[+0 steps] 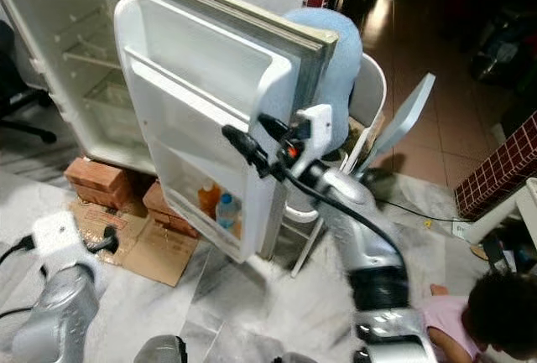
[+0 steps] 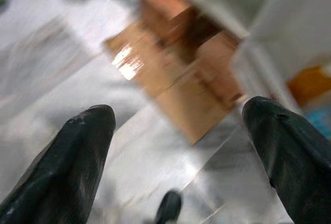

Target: Restocking fridge

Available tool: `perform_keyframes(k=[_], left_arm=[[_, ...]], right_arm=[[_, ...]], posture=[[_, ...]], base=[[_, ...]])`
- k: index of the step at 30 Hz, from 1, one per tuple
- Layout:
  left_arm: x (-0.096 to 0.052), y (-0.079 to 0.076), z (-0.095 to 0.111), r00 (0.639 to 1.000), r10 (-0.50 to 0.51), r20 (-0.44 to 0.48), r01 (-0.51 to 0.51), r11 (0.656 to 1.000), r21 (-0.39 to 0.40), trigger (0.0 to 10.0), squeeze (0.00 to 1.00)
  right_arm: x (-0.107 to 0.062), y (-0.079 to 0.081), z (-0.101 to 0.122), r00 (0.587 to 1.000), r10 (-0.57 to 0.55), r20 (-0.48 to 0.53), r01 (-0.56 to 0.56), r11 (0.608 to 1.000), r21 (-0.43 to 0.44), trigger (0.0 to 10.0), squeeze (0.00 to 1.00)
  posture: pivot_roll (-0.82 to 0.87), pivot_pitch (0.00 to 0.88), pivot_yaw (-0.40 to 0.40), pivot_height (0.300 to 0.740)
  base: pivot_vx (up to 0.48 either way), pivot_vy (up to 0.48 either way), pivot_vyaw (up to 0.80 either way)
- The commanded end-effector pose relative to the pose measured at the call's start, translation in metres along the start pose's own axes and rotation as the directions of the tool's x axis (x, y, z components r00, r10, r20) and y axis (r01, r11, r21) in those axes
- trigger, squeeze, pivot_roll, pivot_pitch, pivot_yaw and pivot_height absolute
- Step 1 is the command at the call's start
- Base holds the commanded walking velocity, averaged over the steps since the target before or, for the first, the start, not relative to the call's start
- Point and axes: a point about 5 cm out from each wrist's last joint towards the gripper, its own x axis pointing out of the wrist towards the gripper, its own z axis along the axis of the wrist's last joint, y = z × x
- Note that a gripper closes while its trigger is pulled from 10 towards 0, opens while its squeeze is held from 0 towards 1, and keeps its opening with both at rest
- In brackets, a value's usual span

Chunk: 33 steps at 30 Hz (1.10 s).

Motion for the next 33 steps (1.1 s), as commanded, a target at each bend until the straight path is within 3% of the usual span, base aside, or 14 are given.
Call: perform_keyframes(k=[1, 5, 7, 10, 16, 19, 21, 25, 26, 27, 28, 30, 31, 33], left_arm=[[-0.002, 0.008, -0.006, 0.999, 0.031, -0.042, -0.033, 0.999, -0.030, 10.0, 0.00], [-0.002, 0.019, -0.014, 0.994, 0.067, -0.081, -0.070, 0.997, -0.037, 10.0, 0.00], [0.000, 0.018, -0.014, 0.994, 0.065, -0.090, -0.069, 0.997, -0.039, 10.0, 0.00], [0.000, 0.015, -0.010, 0.995, 0.054, -0.084, -0.056, 0.998, -0.026, 10.0, 0.00], [0.000, 0.014, -0.010, 0.994, 0.052, -0.095, -0.056, 0.998, -0.032, 10.0, 0.00], [0.001, 0.013, -0.010, 0.994, 0.049, -0.101, -0.053, 0.998, -0.029, 10.0, 0.00], [0.001, 0.013, -0.011, 0.994, 0.047, -0.104, -0.049, 0.998, -0.024, 10.0, 0.00], [0.001, 0.012, -0.011, 0.993, 0.045, -0.111, -0.048, 0.999, -0.022, 10.0, 0.00], [0.000, 0.012, -0.014, 0.990, 0.043, -0.135, -0.048, 0.998, -0.035, 10.0, 0.00], [0.000, 0.012, -0.014, 0.990, 0.043, -0.135, -0.048, 0.998, -0.035, 10.0, 0.00], [0.000, 0.016, -0.018, 0.985, 0.040, -0.167, -0.048, 0.998, -0.042, 10.0, 0.00], [-0.001, 0.023, -0.024, 0.981, 0.052, -0.185, -0.057, 0.998, -0.021, 10.0, 0.00], [0.000, 0.032, -0.032, 0.978, 0.040, -0.203, -0.037, 0.999, 0.016, 10.0, 0.00], [0.000, 0.036, -0.037, 0.975, 0.038, -0.221, -0.032, 0.999, 0.029, 10.0, 0.00]], right_arm=[[-0.012, -0.014, -0.021, 0.989, -0.057, -0.135, 0.048, 0.996, -0.069, 10.0, 0.00], [-0.035, -0.031, -0.045, 0.927, -0.147, -0.345, 0.073, 0.974, -0.217, 10.0, 0.00], [-0.046, -0.045, -0.062, 0.840, -0.256, -0.479, 0.081, 0.932, -0.354, 10.0, 0.00], [-0.051, -0.058, -0.067, 0.762, -0.369, -0.532, 0.092, 0.875, -0.475, 10.0, 0.00], [-0.039, -0.080, -0.060, 0.696, -0.542, -0.471, 0.173, 0.763, -0.622, 10.0, 0.00], [-0.018, -0.090, -0.037, 0.681, -0.675, -0.282, 0.328, 0.626, -0.708, 10.0, 0.00], [-0.001, -0.089, -0.018, 0.702, -0.698, -0.145, 0.454, 0.594, -0.664, 10.0, 0.00], [0.034, -0.072, 0.012, 0.797, -0.602, 0.052, 0.571, 0.722, -0.391, 10.0, 0.00], [0.045, -0.059, 0.017, 0.874, -0.478, 0.084, 0.482, 0.834, -0.271, 10.0, 0.00], [0.045, -0.059, 0.017, 0.874, -0.478, 0.084, 0.482, 0.834, -0.271, 10.0, 0.00], [0.050, -0.051, 0.019, 0.922, -0.375, 0.095, 0.387, 0.899, -0.206, 10.0, 0.00], [0.051, -0.039, 0.018, 0.969, -0.230, 0.087, 0.241, 0.957, -0.159, 10.0, 0.00], [0.046, -0.022, 0.014, 0.998, -0.031, 0.056, 0.037, 0.994, -0.105, 10.0, 0.00], [0.041, -0.015, 0.011, 0.998, 0.046, 0.036, -0.043, 0.996, -0.081, 10.0, 0.00]], posture=[[0.13, 0.000, -0.076, 0.740], [0.14, 0.000, -0.075, 0.740], [0.14, 0.000, -0.075, 0.740], [0.14, 0.000, -0.075, 0.740], [0.15, 0.000, -0.077, 0.740], [0.16, 0.000, -0.078, 0.740], [0.16, 0.000, -0.081, 0.740], [0.17, 0.000, -0.087, 0.740], [0.18, 0.000, -0.089, 0.740], [0.18, 0.000, -0.089, 0.740], [0.18, 0.000, -0.089, 0.740], [0.18, 0.000, -0.091, 0.740], [0.18, 0.000, -0.090, 0.740], [0.18, 0.000, -0.090, 0.740]], base=[[0.000, 0.000, 0.00], [0.000, 0.000, 0.00], [0.000, 0.000, 0.00], [0.000, 0.000, 0.00], [0.000, 0.000, 0.00], [0.000, 0.000, 0.00], [0.000, 0.000, 0.00], [0.000, 0.000, 0.00], [0.000, 0.000, 0.00], [0.000, 0.000, 0.00], [0.000, 0.000, 0.00], [0.000, 0.000, 0.00], [0.000, 0.000, 0.00], [0.000, 0.000, 0.00]])
